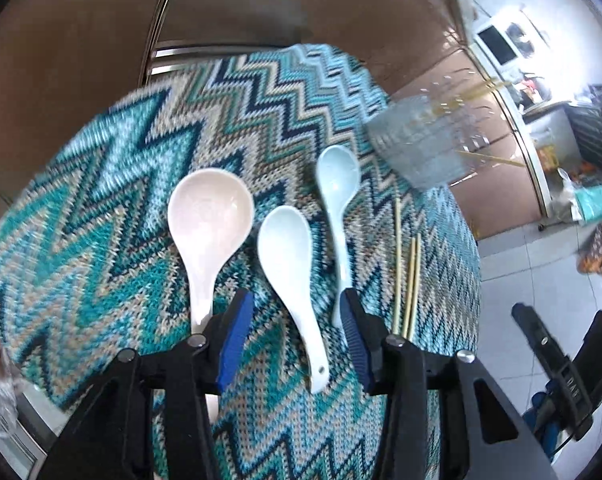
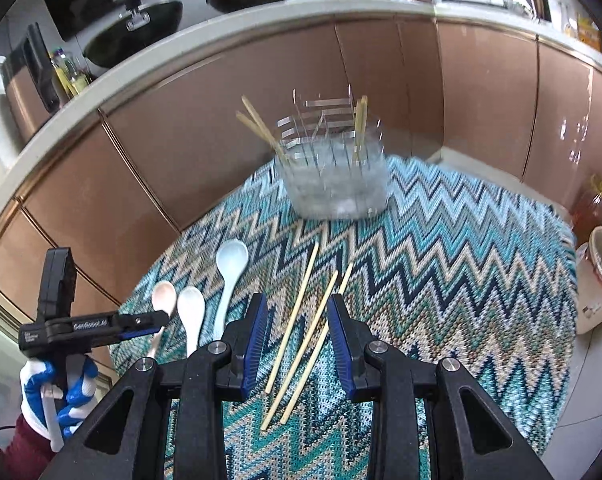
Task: Organize utensils
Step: 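Grasp a white spoon by its handle with the left tool while the right tool grasps a chopstick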
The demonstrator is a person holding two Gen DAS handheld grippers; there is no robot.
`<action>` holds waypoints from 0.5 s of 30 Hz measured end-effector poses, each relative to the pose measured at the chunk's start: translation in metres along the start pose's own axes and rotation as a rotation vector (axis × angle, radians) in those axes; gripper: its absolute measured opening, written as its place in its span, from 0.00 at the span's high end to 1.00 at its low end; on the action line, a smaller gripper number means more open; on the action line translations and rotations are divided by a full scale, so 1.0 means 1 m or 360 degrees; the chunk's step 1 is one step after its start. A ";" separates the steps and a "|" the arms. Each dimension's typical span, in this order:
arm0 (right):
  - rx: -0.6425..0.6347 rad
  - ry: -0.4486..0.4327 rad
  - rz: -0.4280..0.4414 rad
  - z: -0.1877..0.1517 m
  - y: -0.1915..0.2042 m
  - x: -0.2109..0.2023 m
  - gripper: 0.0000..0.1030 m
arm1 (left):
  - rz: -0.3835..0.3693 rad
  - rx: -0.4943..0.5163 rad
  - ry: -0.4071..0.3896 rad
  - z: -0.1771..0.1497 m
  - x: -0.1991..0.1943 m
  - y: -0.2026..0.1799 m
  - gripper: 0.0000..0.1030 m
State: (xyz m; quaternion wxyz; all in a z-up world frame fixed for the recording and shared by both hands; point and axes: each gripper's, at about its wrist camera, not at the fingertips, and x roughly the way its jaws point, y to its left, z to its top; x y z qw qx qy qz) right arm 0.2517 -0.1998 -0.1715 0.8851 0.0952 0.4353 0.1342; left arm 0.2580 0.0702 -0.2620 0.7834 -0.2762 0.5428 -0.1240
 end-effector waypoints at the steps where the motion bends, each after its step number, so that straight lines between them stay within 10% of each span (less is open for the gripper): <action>1: 0.0005 0.0030 0.0011 0.000 -0.001 0.008 0.72 | -0.0001 -0.0014 0.0012 0.001 0.004 0.002 0.64; 15: 0.0182 0.0420 0.0067 0.029 -0.033 0.113 0.81 | 0.0001 -0.0057 0.0047 0.018 0.028 0.002 0.72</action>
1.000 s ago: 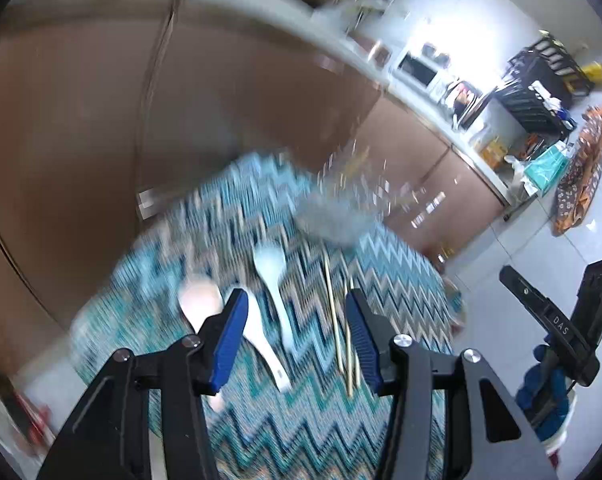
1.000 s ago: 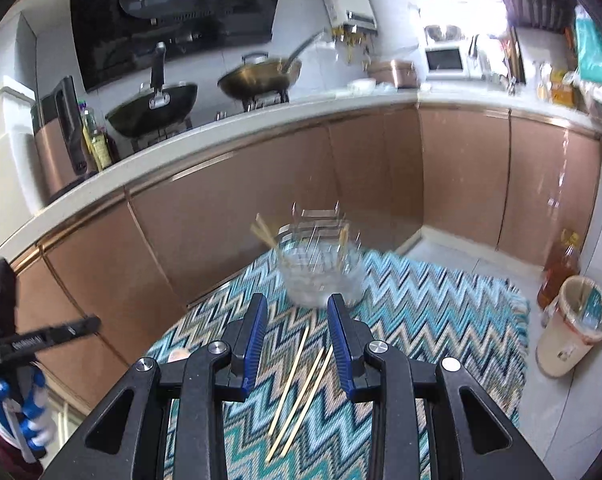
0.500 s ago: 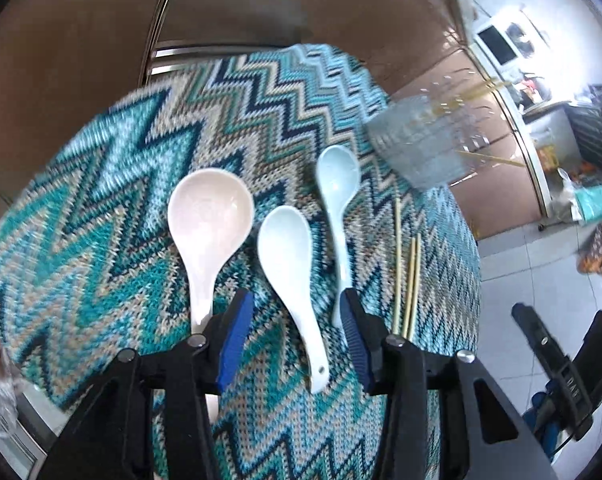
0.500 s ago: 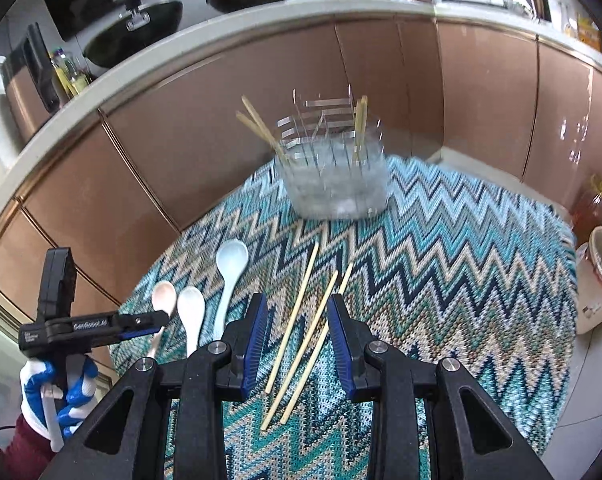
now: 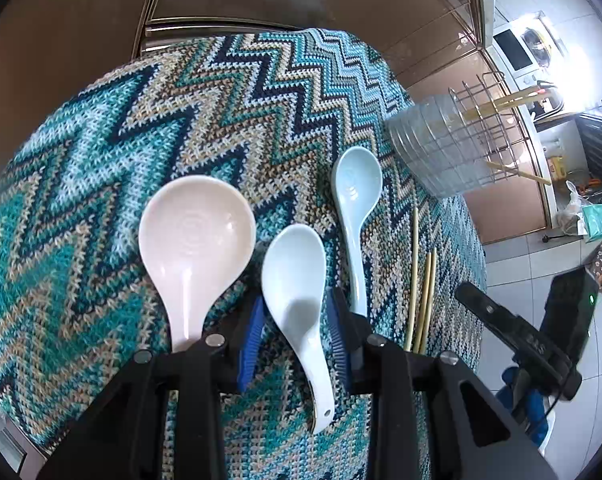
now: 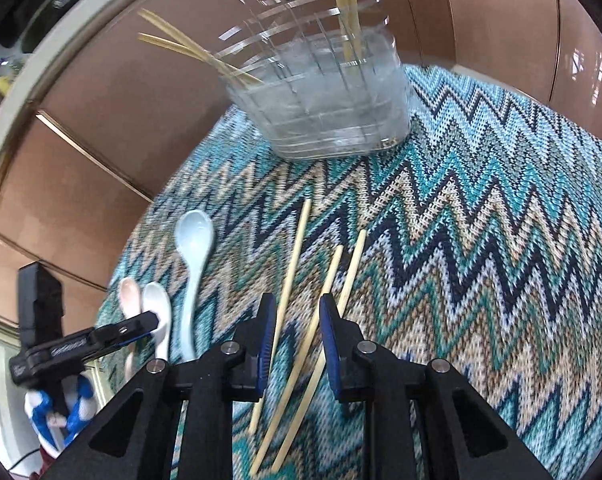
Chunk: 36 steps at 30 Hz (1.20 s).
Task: Organize utensils
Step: 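Grasp a white spoon by its handle with the left tool while the right tool grasps a chopstick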
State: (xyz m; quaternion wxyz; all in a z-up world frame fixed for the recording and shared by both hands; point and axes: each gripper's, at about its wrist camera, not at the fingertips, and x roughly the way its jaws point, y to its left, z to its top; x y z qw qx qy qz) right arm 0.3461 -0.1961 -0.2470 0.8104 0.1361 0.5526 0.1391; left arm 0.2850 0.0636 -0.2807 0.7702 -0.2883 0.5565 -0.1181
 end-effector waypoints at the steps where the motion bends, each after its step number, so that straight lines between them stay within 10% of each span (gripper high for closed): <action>1: -0.0002 0.0012 -0.0017 0.002 0.000 0.004 0.81 | 0.0002 0.0000 0.0002 0.000 0.000 0.000 0.72; 22: 0.0020 0.0202 -0.0092 0.030 0.002 0.068 0.90 | 0.0116 -0.0004 0.0065 0.019 0.019 -0.008 0.87; 36: 0.0082 0.0110 0.0051 0.010 -0.001 0.026 0.94 | 0.0107 0.0053 0.0029 0.010 0.014 -0.009 0.96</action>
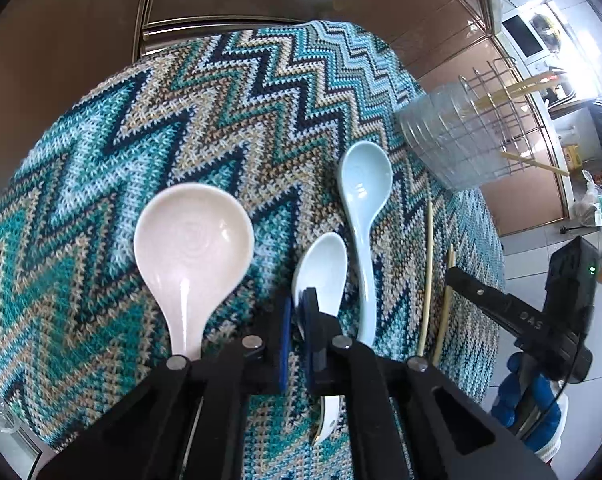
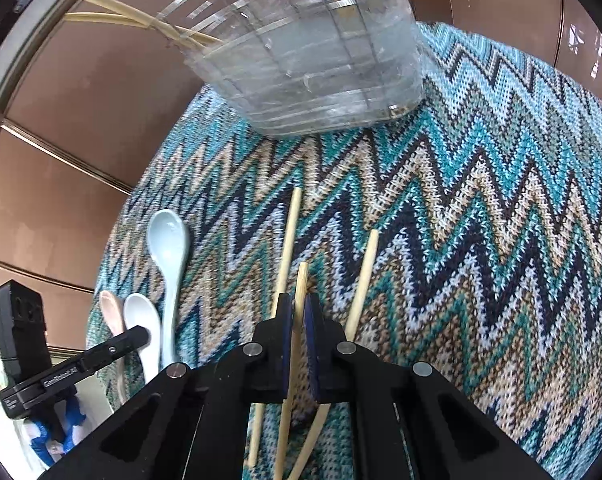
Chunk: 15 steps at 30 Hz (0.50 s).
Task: Organize utensils
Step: 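Grasp a white spoon by its handle with the left tool while the right tool grasps a chopstick, then carry the spoon and chopstick over the utensil holder and drop them in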
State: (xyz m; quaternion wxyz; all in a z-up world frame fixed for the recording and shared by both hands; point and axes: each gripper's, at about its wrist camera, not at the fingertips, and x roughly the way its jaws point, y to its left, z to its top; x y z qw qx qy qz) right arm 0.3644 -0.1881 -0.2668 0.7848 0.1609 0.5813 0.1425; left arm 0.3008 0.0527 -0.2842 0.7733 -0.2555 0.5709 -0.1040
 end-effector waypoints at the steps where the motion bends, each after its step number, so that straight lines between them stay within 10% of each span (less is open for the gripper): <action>1: -0.0005 -0.0012 -0.0001 -0.001 0.002 -0.004 0.94 | -0.0013 0.0004 -0.0009 -0.003 -0.002 0.000 0.96; 15: -0.0237 -0.0398 0.0020 -0.058 0.034 -0.098 0.94 | -0.0167 0.0158 -0.0335 -0.046 -0.065 -0.014 0.97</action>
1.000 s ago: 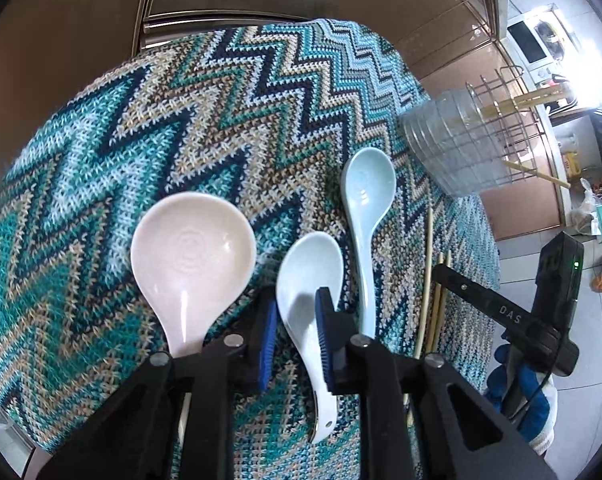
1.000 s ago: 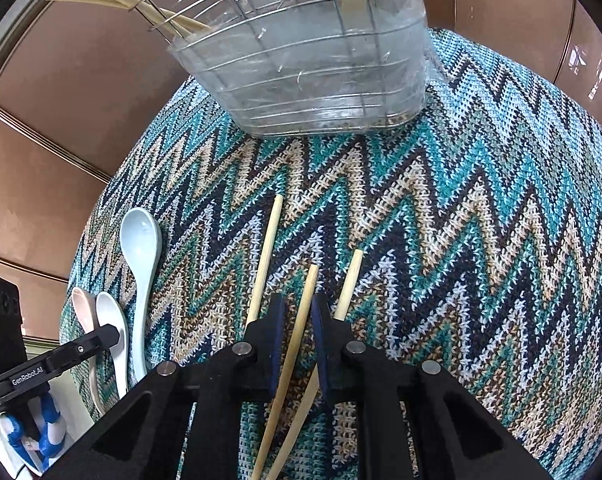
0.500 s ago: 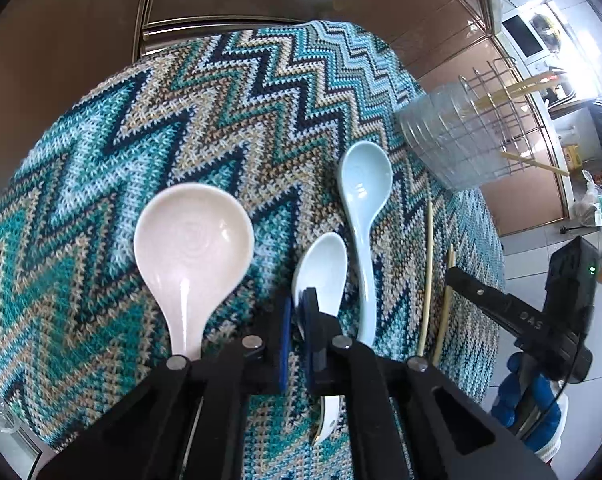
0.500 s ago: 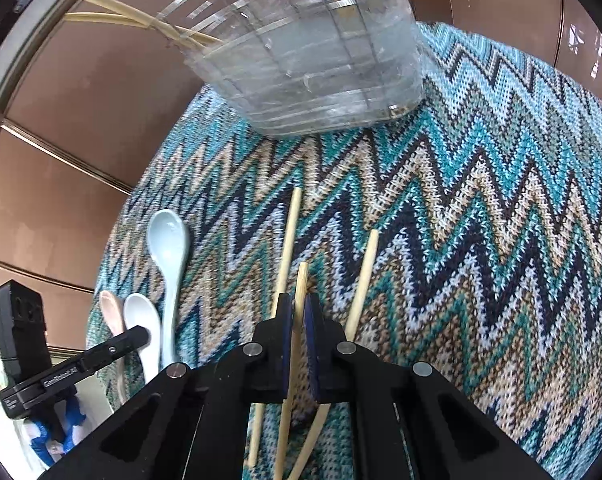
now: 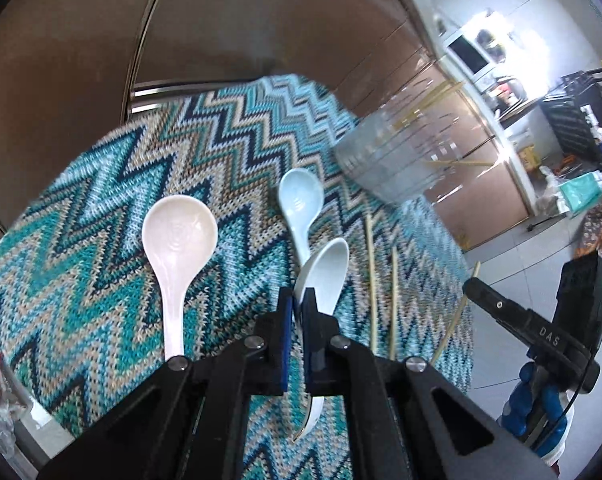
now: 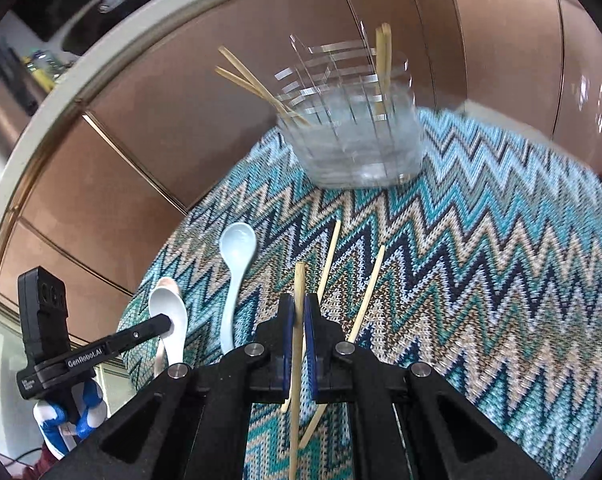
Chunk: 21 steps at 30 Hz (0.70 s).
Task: Organize utensils
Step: 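Carry the spoon and chopstick over the utensil holder and drop them in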
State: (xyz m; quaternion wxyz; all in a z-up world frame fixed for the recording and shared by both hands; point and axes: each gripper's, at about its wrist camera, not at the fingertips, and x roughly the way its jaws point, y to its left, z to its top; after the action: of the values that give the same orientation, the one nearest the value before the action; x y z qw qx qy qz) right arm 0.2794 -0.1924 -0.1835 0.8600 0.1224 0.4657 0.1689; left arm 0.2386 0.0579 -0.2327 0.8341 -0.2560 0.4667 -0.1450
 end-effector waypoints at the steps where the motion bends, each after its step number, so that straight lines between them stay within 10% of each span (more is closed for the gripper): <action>1: -0.0013 -0.0025 -0.0008 -0.001 0.005 -0.003 0.94 | -0.0011 0.0005 -0.0029 -0.001 -0.006 -0.001 0.97; 21: -0.0251 -0.0683 0.0061 0.035 0.039 -0.106 0.95 | -0.0215 0.0232 -0.0502 0.052 -0.085 -0.105 0.97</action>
State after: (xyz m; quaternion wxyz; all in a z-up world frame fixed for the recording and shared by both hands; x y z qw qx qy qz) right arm 0.2477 -0.2014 -0.0701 0.9429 0.0966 0.2551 0.1913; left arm 0.2378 0.0271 -0.0912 0.9017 -0.2451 0.3000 -0.1921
